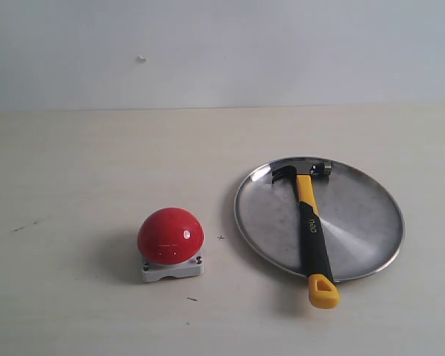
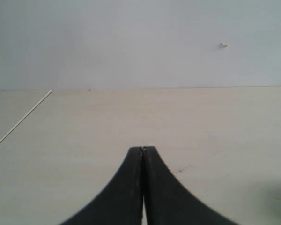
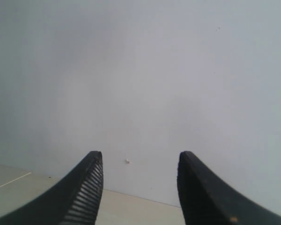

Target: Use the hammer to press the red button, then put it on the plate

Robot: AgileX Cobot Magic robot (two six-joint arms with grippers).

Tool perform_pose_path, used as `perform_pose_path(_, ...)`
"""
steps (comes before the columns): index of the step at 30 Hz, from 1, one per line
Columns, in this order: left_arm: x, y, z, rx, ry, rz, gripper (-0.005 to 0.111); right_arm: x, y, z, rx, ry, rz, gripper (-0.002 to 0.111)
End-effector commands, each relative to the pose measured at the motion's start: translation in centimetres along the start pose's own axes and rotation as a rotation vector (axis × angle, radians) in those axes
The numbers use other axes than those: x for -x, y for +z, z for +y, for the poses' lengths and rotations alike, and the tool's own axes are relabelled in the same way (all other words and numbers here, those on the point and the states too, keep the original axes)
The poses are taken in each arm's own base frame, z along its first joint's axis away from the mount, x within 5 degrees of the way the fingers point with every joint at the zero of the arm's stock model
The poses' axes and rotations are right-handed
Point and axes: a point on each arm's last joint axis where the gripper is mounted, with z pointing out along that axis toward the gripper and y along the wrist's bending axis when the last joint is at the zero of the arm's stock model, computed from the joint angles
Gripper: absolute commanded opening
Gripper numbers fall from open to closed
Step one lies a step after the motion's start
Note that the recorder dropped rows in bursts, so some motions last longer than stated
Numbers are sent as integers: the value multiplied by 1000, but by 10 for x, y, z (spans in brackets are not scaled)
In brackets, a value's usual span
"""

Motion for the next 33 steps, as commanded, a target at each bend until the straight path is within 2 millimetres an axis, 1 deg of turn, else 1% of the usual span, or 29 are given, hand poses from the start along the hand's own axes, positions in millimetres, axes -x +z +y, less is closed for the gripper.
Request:
perform_pose_path(1, 0, 0, 0, 1, -5, -7, 0, -1, -1, 0, -1, -12, 3, 48)
perform_pose_path(2, 0, 0, 0, 1, -5, -7, 0, -1, -1, 0, -2, -16, -1, 48)
perform_pose_path(4, 0, 0, 0, 1, -5, -7, 0, 1, -5, -1, -14, -86, -18, 48)
perform_pose_path(8, 0, 0, 0, 2, 0, -7, 0, -4, -17, -5, -87, -112, 30, 48)
perform_pose_path(11, 0, 0, 0, 2, 0, -7, 0, -17, -25, -10, -174, -120, 63, 48)
perform_pose_path(14, 0, 0, 0, 2, 0, -7, 0, -34, -33, -16, -279, -82, 64, 48)
perform_pose_path(18, 0, 0, 0, 2, 0, -7, 0, -50, -39, -23, -382, -37, 69, 48)
perform_pose_path(20, 0, 0, 0, 2, 0, -7, 0, -58, -40, -24, -399, -55, 122, 48)
perform_pose_path(21, 0, 0, 0, 2, 0, -7, 0, -61, -41, -25, -405, -99, 159, 48)
perform_pose_path(23, 0, 0, 0, 2, 0, -7, 0, -68, -43, -27, -428, -94, 241, 48)
perform_pose_path(27, 0, 0, 0, 2, 0, -7, 0, -73, -47, -29, -466, -30, 281, 48)
perform_pose_path(33, 0, 0, 0, 2, 0, -7, 0, -74, -55, -25, -467, -26, 277, 48)
